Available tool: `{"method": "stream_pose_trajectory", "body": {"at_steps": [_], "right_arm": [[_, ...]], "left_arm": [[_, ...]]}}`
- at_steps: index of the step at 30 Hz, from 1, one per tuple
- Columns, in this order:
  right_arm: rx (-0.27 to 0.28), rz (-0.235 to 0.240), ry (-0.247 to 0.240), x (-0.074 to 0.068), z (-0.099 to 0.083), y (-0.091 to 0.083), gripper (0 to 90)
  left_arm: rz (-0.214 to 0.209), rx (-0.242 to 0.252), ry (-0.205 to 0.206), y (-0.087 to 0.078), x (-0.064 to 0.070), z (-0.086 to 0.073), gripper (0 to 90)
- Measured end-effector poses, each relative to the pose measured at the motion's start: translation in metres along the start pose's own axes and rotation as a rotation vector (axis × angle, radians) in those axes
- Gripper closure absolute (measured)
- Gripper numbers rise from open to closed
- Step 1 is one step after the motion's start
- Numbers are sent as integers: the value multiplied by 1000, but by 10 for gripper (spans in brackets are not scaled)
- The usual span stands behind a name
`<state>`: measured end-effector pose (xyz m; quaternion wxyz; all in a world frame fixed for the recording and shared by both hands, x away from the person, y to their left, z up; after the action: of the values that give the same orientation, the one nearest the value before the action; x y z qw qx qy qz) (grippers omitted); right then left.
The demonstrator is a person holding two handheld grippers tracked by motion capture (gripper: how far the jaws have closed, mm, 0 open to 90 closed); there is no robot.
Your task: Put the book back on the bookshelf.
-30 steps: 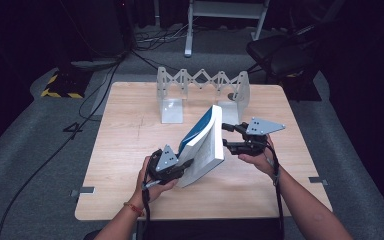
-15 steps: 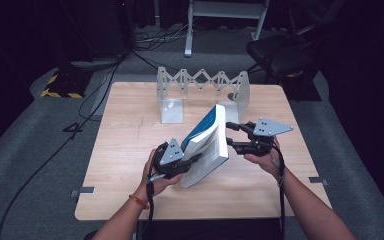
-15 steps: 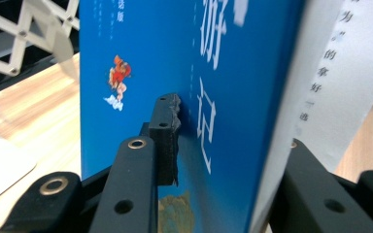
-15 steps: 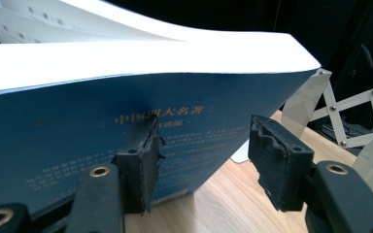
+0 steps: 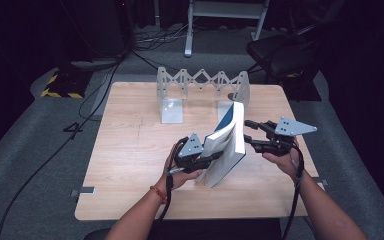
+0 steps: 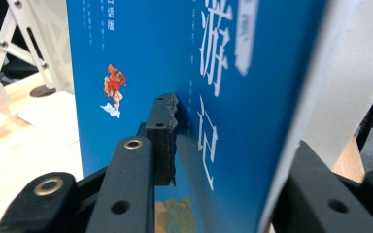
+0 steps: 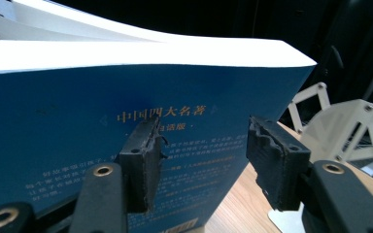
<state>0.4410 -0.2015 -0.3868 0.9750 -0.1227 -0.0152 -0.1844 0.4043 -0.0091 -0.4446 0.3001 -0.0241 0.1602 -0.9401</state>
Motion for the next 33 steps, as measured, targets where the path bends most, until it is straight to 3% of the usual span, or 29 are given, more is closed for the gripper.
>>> {"method": "stream_pose_trajectory", "body": {"at_steps": [4,9,11,15,17,22,27,33], "right_arm": [[9,-5,-1,-6,-2,0,470],[-42,28,-46,-24,-9,13,447],[-48,42,-53,-29,-10,18,445],[-67,61,-62,-36,-11,28,441],[-83,60,-80,-39,-12,34,441],[-97,80,-81,-45,-14,45,433],[-103,75,-64,-50,-16,53,393],[-92,60,-34,-45,-20,55,348]], "left_arm": [[19,-4,21,-9,-1,0,637],[41,-18,39,-26,-2,-7,600],[33,-24,37,-34,-1,-9,581],[-10,-68,78,-45,9,-16,512],[-17,-99,74,-45,14,-20,429],[48,-114,64,-37,24,-26,223],[140,-110,48,-28,29,-28,146],[225,-110,15,-16,30,-26,125]]}}
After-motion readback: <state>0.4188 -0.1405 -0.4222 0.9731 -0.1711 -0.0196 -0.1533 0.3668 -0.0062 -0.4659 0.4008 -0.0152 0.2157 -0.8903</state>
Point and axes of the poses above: each handheld gripper's, and its own axes: y roughly forward along the jaws, z roughly out of its top, x roughly to its right, the point moved 6 cm from there along y, roughly forward along the jaws, and after that the axes turned 9 degrees about z, right-handed, at the moved point
